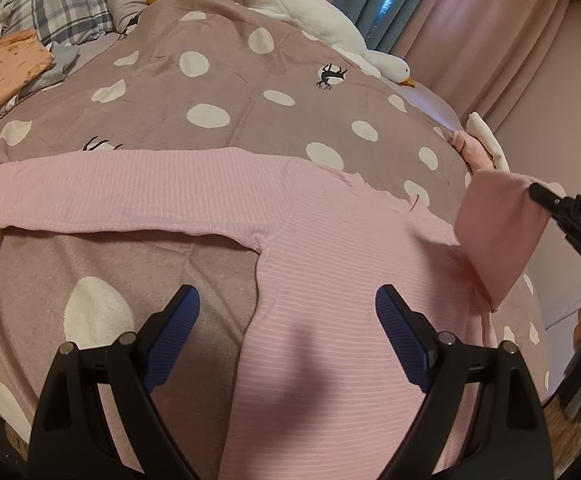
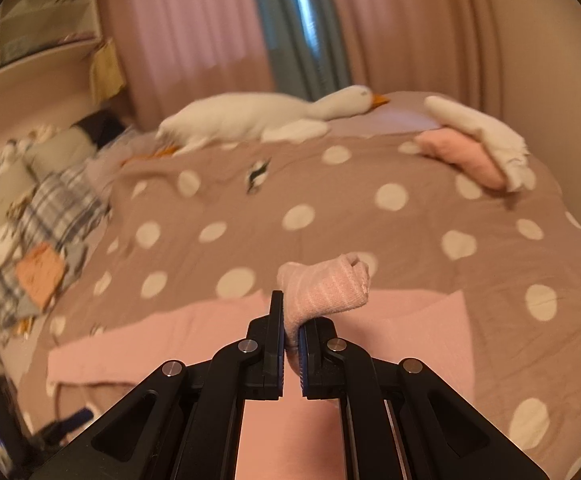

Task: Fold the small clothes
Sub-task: 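Lift the sleeve with the right gripper and lay it across the sweater body, then grasp the sweater hem edge with the left gripper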

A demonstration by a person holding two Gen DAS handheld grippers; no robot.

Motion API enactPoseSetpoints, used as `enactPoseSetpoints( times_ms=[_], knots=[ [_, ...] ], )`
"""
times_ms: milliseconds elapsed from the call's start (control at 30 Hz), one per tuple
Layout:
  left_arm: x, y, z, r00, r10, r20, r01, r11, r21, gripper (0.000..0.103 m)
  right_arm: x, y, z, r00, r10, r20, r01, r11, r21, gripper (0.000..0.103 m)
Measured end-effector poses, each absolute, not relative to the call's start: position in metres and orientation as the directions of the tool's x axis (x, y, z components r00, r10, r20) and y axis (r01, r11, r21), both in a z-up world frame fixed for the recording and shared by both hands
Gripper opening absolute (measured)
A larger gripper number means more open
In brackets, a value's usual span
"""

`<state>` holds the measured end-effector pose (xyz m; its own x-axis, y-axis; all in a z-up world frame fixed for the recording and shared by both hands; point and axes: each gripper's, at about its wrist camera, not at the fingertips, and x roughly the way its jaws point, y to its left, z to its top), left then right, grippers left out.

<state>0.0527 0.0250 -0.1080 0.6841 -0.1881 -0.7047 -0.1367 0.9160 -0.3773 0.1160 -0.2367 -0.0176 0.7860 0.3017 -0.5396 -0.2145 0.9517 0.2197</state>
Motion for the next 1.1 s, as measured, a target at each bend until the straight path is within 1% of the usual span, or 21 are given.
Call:
enactPoseSetpoints(
  times_ms=[233,333,600,800,867,933,1033,1100],
  knots=[
    [0.053,0.032,-0.112,0.68,-0.183,-0.71,-0.153,0.911,-0.382,0.089,0.117,-0.2,-0.048,0.691,0.371,-0.62,-0.297,0.928,0.225,0.007],
    [0.054,0.037,-0.114,0.676,-0.18,-0.714,-0.164,0.908,-0.384,0.089,0.119,-0.184,-0.069,0.629,0.397,-0.669,-0.328,0.915,0.235,0.007],
    [0.055,0.044,-0.12,0.667,-0.171,-0.725,-0.19,0.902,-0.387,0.089,0.124,-0.153,-0.118,0.482,0.407,-0.776,-0.359,0.9,0.249,0.007],
    [0.054,0.045,-0.123,0.662,-0.173,-0.729,-0.193,0.901,-0.389,0.089,0.122,-0.147,-0.129,0.45,0.41,-0.794,-0.375,0.893,0.248,0.007],
    [0.054,0.044,-0.124,0.659,-0.176,-0.732,-0.192,0.901,-0.389,0.089,0.121,-0.15,-0.128,0.439,0.422,-0.793,-0.372,0.889,0.268,0.01],
    [0.054,0.043,-0.124,0.656,-0.181,-0.733,-0.185,0.903,-0.388,0.089,0.12,-0.152,-0.127,0.433,0.448,-0.782,-0.378,0.878,0.294,0.019],
    [0.053,0.041,-0.124,0.657,-0.184,-0.731,-0.177,0.905,-0.386,0.089,0.114,-0.159,-0.12,0.437,0.494,-0.752,-0.391,0.857,0.336,0.03],
    [0.054,0.04,-0.123,0.656,-0.19,-0.73,-0.172,0.905,-0.39,0.089,0.109,-0.164,-0.113,0.458,0.507,-0.73,-0.392,0.852,0.346,0.031]
  ],
)
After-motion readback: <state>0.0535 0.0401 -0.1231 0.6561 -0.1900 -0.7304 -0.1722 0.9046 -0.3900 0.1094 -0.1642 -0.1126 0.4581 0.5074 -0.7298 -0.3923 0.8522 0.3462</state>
